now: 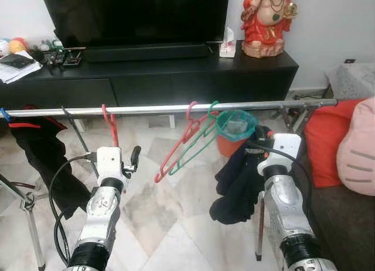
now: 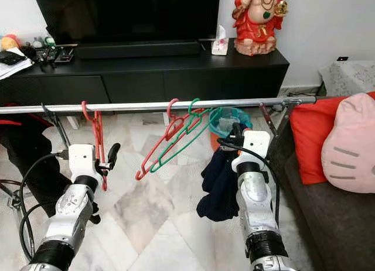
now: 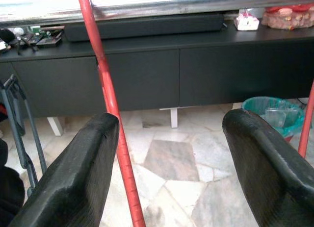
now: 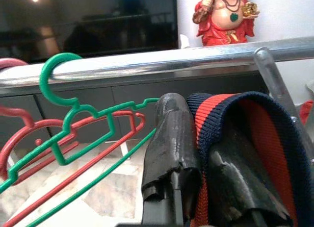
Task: Hang hanger
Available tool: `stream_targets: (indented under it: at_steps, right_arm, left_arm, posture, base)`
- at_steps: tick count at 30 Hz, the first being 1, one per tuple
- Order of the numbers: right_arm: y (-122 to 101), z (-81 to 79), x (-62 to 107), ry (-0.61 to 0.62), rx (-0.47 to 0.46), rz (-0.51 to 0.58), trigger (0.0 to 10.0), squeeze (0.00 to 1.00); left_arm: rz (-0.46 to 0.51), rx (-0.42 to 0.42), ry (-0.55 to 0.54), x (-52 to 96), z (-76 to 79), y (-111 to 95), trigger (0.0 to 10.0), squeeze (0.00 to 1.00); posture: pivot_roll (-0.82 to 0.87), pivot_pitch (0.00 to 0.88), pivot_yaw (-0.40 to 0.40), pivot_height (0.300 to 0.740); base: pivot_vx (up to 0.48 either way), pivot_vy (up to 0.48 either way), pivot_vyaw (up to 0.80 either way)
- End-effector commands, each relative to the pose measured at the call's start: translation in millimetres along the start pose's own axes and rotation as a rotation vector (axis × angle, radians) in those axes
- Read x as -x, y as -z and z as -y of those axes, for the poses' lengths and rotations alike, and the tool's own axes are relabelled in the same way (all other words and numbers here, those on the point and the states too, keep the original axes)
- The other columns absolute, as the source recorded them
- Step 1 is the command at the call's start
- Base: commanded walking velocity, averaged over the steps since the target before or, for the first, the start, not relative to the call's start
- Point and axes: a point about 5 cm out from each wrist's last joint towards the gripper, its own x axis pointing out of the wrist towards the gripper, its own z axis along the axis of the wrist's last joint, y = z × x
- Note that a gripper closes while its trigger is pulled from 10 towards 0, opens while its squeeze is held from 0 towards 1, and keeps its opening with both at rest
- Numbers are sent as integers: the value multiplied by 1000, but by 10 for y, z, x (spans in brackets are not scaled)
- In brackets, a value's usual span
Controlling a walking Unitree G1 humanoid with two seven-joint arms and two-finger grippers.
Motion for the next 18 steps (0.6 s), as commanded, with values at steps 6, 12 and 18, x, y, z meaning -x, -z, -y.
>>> stream_targets:
  at_steps: [6, 12, 18]
  right_arm:
    - [-63, 94, 18, 1, 25, 34, 10000, 0]
    - [-87, 111, 11, -13, 36, 36, 10000, 0]
    - [-125, 182, 10, -27, 59, 35, 10000, 0]
  left_arm:
    - [-4, 15, 17, 7, 91, 35, 10000, 0]
    - [-9, 27, 12, 48, 118, 82, 10000, 0]
    - [-15, 50, 3, 78, 204, 126, 10000, 0]
  posture:
    - [-105, 0, 12, 740]
    - [-113, 0, -11, 740]
    - [-137, 0, -46, 740]
  base:
    - [0, 0, 0]
    - [0, 0, 0]
    - [0, 0, 0]
